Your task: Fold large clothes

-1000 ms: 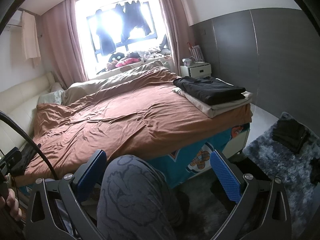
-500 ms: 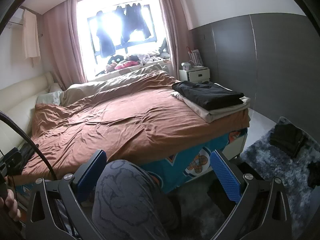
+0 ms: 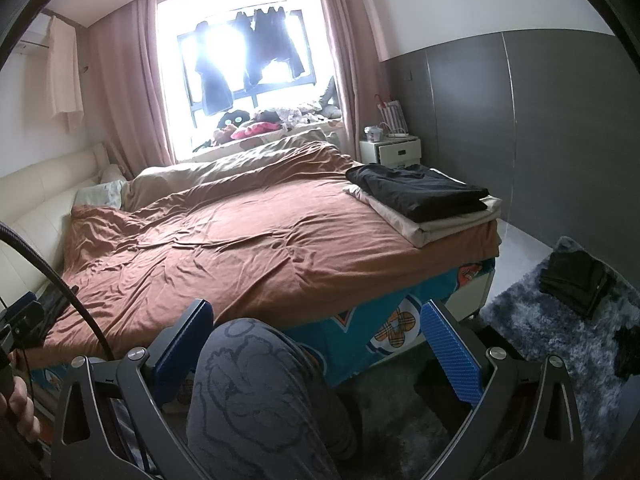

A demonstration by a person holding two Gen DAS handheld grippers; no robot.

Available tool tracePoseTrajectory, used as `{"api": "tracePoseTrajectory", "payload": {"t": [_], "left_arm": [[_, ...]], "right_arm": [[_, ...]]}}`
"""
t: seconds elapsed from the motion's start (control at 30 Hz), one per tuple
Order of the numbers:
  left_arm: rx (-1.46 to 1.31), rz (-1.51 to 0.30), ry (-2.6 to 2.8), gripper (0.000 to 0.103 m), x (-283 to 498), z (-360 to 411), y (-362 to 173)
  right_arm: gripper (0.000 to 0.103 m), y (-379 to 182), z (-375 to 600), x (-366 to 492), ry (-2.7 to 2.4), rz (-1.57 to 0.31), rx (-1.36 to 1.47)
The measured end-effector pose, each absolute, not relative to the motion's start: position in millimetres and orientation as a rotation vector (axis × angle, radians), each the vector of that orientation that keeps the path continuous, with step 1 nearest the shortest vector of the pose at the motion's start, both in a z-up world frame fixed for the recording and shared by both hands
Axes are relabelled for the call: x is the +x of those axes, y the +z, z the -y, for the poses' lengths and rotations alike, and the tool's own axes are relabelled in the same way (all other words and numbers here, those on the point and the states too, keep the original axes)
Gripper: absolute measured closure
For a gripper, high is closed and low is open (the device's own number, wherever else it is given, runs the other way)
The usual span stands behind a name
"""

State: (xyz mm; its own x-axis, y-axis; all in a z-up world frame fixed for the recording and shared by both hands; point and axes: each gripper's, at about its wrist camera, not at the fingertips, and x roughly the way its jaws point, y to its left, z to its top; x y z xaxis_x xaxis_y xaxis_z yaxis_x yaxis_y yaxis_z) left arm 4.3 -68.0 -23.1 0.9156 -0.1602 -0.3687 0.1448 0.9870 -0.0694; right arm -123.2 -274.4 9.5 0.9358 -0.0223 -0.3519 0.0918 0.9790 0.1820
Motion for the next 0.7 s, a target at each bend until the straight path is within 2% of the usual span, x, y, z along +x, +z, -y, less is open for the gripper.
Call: {"api": "tracePoseTrajectory", "payload": {"t": [0.7], "left_arm": [[-0.045, -0.343, -0.146, 0.001, -17, 65, -16]], "right_arm": [[0.0, 10, 283, -134, -0.055, -0.347, 0.186]]}}
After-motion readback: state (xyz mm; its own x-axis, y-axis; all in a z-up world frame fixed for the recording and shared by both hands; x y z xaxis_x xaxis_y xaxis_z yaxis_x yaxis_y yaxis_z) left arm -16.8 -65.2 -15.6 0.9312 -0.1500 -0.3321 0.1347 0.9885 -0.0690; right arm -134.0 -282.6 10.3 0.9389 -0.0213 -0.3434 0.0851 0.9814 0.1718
